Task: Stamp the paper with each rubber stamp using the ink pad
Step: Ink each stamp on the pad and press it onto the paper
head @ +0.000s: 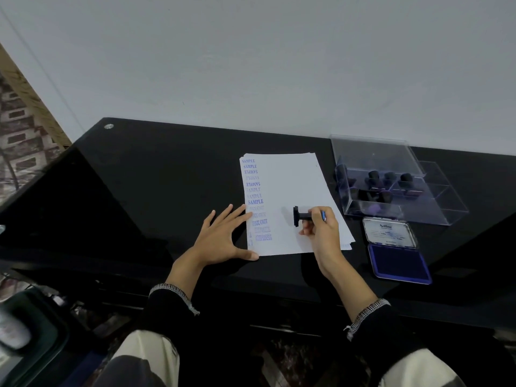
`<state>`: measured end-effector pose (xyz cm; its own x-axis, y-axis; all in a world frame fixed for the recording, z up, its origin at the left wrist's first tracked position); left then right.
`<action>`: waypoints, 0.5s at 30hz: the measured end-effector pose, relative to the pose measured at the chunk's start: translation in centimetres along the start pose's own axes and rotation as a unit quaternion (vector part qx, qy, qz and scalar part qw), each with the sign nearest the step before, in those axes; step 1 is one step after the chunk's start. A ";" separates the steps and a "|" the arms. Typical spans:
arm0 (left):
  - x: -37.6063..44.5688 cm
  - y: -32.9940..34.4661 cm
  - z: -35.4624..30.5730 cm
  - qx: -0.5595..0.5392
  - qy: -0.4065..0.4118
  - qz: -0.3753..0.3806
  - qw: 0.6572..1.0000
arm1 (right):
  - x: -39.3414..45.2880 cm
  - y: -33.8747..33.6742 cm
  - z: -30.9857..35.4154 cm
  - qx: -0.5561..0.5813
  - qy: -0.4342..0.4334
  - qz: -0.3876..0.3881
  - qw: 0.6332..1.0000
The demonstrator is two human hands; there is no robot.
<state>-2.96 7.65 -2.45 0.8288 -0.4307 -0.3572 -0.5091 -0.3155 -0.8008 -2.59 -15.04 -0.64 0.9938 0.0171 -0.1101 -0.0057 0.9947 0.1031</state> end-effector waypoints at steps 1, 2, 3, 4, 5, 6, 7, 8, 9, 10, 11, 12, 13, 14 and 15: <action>0.0 0.0 0.0 -0.002 0.001 -0.001 1.000 | 0.0 0.0 -0.1 0.008 -0.001 -0.002 1.000; 0.0 0.0 0.0 -0.003 0.001 -0.001 1.000 | -0.1 0.1 -0.2 0.012 -0.003 -0.005 1.000; 0.0 0.0 0.0 -0.004 0.001 -0.002 1.000 | -0.2 0.3 -0.2 0.012 -0.005 -0.007 1.000; 0.0 0.0 0.0 -0.004 0.000 -0.003 1.000 | -0.2 0.3 -0.3 0.010 -0.009 -0.008 1.000; 0.1 0.0 0.1 -0.003 0.000 -0.003 1.000 | -0.3 0.4 -0.3 0.005 -0.013 -0.008 1.000; 0.1 0.0 0.1 -0.002 0.000 -0.004 1.000 | -0.3 0.4 -0.3 -0.002 -0.016 -0.007 1.000; 0.2 0.0 0.1 -0.001 -0.001 -0.005 1.000 | -0.4 0.5 -0.2 -0.008 -0.018 -0.003 1.000; 0.2 0.0 0.2 -0.001 -0.002 -0.006 1.000 | -0.4 0.5 -0.3 -0.016 -0.021 0.001 1.000; 0.2 0.0 0.1 -0.002 -0.002 -0.006 1.000 | -0.4 0.6 -0.3 -0.023 -0.022 0.005 0.999; 0.2 0.0 0.1 -0.003 -0.002 -0.005 1.000 | -0.4 0.6 -0.3 -0.027 -0.025 0.008 0.999; 0.1 0.0 0.1 -0.004 -0.002 -0.002 1.000 | -0.4 0.6 -0.3 -0.030 -0.027 0.010 0.999; 0.1 0.0 0.0 -0.005 0.000 0.003 1.000 | -0.4 0.5 -0.3 -0.032 -0.029 0.013 0.999; 0.1 -0.2 -0.1 -0.010 0.001 0.011 1.000 | -0.4 0.5 -0.3 -0.031 -0.031 0.016 0.999; 0.0 -0.3 -0.1 -0.022 0.001 0.019 1.000 | -0.4 0.4 -0.2 -0.028 -0.033 0.021 0.999; 0.0 -0.5 -0.2 -0.046 0.000 0.023 0.999 | -0.5 0.3 -0.1 -0.022 -0.036 0.027 0.999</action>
<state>-2.79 7.63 -1.97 0.8036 -0.4469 -0.3932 -0.5666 -0.3719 -0.7353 -3.07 -14.74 -0.68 0.9973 0.0655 -0.0338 -0.0633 0.9960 0.0628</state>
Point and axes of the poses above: each hand's wrist, its own x-axis towards the middle knuckle, its own y-axis out of the palm, z = x × y, the point moved 3 cm from there along x, towards the middle knuckle, and after that the axes turned 15 degrees about z, right-handed, at the moved point
